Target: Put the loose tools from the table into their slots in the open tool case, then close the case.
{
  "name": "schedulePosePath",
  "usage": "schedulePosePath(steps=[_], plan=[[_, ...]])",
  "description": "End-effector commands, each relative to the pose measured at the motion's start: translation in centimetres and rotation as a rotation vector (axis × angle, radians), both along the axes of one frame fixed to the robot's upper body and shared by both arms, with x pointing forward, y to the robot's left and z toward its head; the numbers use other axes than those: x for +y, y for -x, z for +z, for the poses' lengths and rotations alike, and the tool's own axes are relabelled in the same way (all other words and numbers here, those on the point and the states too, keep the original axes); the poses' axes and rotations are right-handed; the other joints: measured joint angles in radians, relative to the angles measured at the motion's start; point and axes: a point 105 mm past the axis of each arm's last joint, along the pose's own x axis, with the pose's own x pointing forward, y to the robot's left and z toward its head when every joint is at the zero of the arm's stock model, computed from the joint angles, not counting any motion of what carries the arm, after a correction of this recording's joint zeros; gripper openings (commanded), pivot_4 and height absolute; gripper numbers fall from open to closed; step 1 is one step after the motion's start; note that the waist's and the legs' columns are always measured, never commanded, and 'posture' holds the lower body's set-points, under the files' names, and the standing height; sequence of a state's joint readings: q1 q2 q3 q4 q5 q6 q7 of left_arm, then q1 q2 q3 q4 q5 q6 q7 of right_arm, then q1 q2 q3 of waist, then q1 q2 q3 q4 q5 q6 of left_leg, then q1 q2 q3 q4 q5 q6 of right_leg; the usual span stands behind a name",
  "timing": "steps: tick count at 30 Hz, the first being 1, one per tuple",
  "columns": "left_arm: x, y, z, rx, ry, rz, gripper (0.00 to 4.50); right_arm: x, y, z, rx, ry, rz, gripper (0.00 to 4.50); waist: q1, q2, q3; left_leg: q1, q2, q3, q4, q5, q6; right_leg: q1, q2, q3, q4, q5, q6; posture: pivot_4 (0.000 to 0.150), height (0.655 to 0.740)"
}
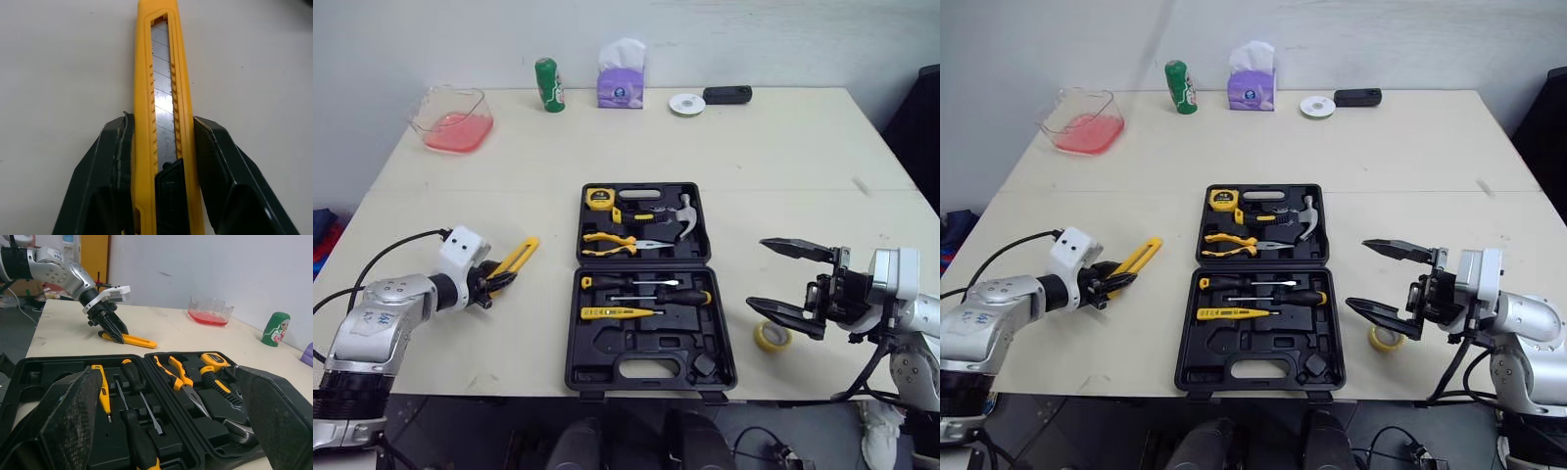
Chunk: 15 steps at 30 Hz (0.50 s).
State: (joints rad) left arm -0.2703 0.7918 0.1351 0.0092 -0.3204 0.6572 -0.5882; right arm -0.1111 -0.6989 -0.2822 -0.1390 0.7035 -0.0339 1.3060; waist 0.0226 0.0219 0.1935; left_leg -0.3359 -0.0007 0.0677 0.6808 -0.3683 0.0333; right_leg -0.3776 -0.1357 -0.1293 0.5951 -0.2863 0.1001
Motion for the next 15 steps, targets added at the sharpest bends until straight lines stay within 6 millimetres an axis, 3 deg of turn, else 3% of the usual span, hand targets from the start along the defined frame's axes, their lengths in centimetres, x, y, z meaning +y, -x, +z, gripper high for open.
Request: schedulePosePath(steps=[1,4,8,12,15], plan=[[0.2,-0.1,1.8,-0.122,-0.013,-0.025,1.26,-0.1,0.2,0.9,-0.046,0.024,0.001,4.5,0.0,-0.001,0.001,0.0,0.0,0.0,0.0,0.0,0.0,0.0,0.0,0.0,0.0,0.0,0.0,0.15,0.74],[-1.5,0.7,5.2,-0.282,-0.092,-0.191,1.26,-0.2,0.3,0.8,-0.046,0.053,-0.004,4.5,0.0,-0.004,0.002,-0.003,0.0,0.0,0.0,0.0,0.0,-0.003,0.0,0.0,0.0,0.0,0.0,0.15,0.74],[-3.4,2.1,8.1,-0.362,-0.102,-0.339,1.26,-0.7,0.3,0.8,-0.042,0.073,-0.021,4.5,0.001,-0.007,0.001,-0.016,0.0,0.0,0.002,0.0,0.001,-0.014,0.0,-0.001,0.002,0.0,0.0,0.15,0.74],[-8.5,5.1,8.8,-0.324,-0.063,-0.655,1.26,-1.8,0.7,0.4,-0.032,0.12,-0.049,4.5,0.005,-0.007,0.001,-0.02,-0.002,-0.001,0.002,0.001,0.002,-0.015,0.002,-0.004,0.002,0.0,0.001,0.15,0.74],[-11.0,6.3,8.8,-0.281,-0.031,-0.797,1.26,-2.2,0.9,0.2,-0.017,0.136,-0.054,4.5,0.003,-0.007,0.001,-0.02,-0.003,0.0,0.002,0.002,0.004,-0.014,0.004,-0.004,0.0,0.002,0.003,0.15,0.74]])
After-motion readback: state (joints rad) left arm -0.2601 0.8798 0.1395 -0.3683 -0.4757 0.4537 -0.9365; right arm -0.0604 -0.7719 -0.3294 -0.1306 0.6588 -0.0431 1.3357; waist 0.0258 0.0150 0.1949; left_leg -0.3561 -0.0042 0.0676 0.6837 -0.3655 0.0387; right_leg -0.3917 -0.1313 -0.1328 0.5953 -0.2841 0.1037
